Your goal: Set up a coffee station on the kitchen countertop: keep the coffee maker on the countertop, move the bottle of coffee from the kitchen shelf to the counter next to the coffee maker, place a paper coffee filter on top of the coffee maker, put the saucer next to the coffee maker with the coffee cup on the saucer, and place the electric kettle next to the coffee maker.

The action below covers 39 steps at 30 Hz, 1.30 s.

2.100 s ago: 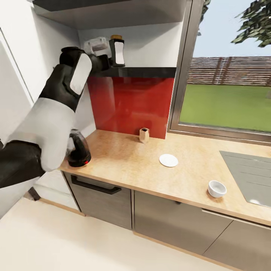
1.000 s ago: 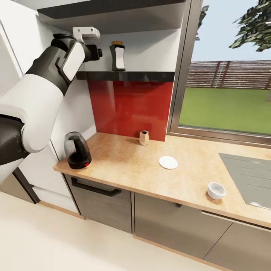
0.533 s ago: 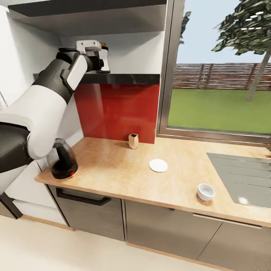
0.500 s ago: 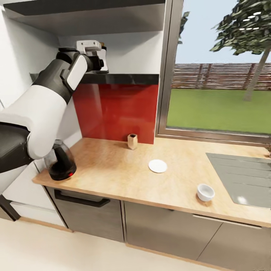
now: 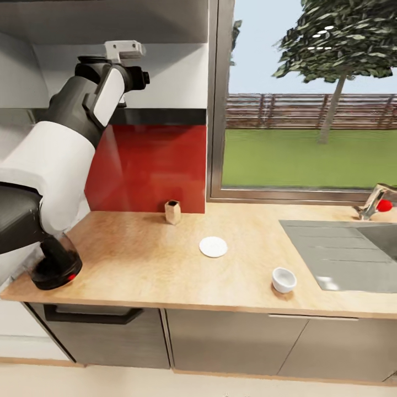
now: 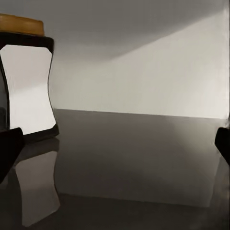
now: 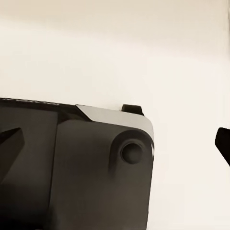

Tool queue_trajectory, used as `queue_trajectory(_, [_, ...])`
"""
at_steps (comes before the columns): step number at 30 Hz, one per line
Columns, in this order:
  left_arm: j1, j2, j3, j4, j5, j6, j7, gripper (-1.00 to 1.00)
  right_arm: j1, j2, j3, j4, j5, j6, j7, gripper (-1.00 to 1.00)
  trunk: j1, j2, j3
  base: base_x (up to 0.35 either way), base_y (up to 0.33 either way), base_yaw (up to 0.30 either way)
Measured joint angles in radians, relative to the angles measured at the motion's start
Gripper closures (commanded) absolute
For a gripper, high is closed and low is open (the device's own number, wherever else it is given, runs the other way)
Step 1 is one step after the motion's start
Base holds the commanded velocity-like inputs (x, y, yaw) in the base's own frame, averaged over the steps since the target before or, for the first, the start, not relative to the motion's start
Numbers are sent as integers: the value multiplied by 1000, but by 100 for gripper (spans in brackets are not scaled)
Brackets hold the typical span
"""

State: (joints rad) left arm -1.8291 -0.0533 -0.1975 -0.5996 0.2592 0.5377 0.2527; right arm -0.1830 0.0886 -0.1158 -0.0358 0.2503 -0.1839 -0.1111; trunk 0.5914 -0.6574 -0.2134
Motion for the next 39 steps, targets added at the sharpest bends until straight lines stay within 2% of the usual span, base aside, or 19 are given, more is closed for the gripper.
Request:
queue_trajectory(3, [0, 1, 0, -1, -9, 1, 5, -100, 0, 0, 0, 0, 0, 0, 0, -100, 0, 0, 0, 0, 0, -300])
queue_trajectory(5, [0, 1, 0, 1, -49, 3, 24, -100, 0, 1, 1, -1, 0, 0, 0, -100, 0, 0, 0, 0, 46, -180])
queue_trajectory(8, [0, 25, 5, 1, -65, 5, 31, -100, 0, 1, 1, 0, 0, 0, 0, -100, 0, 0, 0, 0, 220, -41])
queue_trajectory(13, [0, 48, 11, 2, -66, 5, 33, -100, 0, 2, 1, 0, 0, 0, -1, -100, 0, 0, -2, 0, 291, 157])
queue_trajectory(17, [0, 56, 11, 1, -66, 5, 33, -100, 0, 1, 1, 0, 1, 0, -1, -100, 0, 0, -3, 0, 224, 77])
queue_trajectory(23, [0, 59, 10, 1, -69, 5, 33, -100, 0, -5, 0, 0, 2, 1, -2, -100, 0, 0, -4, 18, 50, 8])
queue_trajectory(25, [10, 57, 12, 10, -70, 16, 33, -100, -3, 6, 0, -2, 5, 0, 0, -100, 0, 0, -4, 50, 59, 0])
queue_trajectory(31, [23, 60, 13, 7, -68, 26, 33, -100, -3, 4, -3, -3, 0, 0, -1, -100, 0, 0, -4, 17, 79, -4])
queue_trajectory(39, [27, 61, 15, 7, -60, 26, 33, -100, -3, 3, -4, -3, -2, 0, 1, -100, 0, 0, -4, 0, 282, -219])
